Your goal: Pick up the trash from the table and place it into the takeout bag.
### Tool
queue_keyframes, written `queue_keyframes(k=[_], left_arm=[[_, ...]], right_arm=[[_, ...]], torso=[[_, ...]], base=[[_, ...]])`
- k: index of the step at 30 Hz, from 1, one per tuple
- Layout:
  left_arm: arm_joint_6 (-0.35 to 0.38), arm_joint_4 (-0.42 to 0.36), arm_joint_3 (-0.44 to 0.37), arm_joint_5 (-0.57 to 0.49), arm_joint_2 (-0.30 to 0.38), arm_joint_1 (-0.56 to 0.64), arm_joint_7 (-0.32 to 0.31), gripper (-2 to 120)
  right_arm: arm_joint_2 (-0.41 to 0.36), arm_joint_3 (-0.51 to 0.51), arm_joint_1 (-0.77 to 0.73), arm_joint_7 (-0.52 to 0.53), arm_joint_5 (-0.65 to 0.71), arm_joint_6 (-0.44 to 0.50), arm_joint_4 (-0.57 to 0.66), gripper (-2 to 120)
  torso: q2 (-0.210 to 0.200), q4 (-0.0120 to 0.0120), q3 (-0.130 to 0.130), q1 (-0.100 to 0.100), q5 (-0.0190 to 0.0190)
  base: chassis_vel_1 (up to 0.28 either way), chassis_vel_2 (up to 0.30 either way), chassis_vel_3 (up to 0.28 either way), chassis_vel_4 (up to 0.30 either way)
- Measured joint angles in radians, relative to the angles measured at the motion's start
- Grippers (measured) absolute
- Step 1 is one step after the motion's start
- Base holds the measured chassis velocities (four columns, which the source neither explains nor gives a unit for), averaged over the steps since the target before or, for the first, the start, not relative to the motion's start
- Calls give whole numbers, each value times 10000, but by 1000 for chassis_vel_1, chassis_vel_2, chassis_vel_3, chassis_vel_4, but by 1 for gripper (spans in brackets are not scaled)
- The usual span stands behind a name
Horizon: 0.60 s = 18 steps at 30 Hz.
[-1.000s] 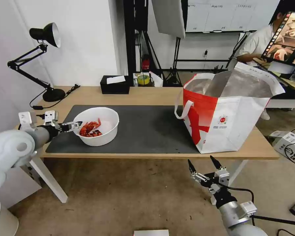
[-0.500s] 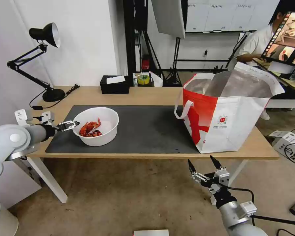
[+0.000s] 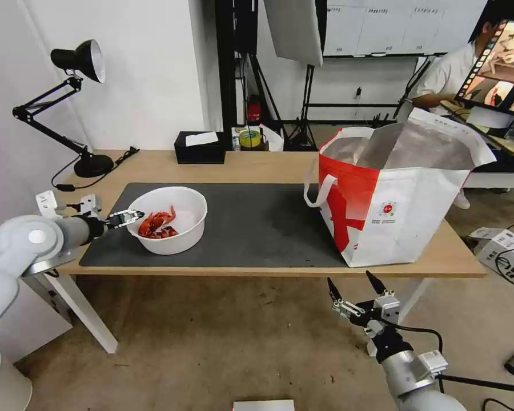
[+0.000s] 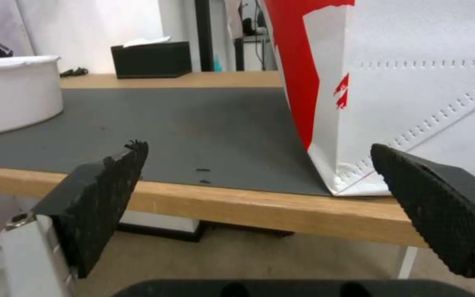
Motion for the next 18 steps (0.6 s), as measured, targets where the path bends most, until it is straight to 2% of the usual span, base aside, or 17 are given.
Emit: queue_keyframes(k=[14, 16, 18], left_arm=[[-14, 369, 760, 384, -183, -516, 29, 100], [-17, 391, 820, 398, -183, -570, 17, 97], [-26, 414, 885, 408, -183, -634, -19, 88]], right_arm=[[0, 0, 0, 0, 0, 0, 0, 100], [0, 0, 0, 0, 0, 1, 0, 100], [0, 0, -1, 0, 0, 0, 0, 100]], torso=[[0, 0, 0, 0, 0], [0, 0, 0, 0, 0], [0, 0, 0, 0, 0]], base=[[0, 0, 0, 0], [0, 0, 0, 0], [0, 0, 0, 0]])
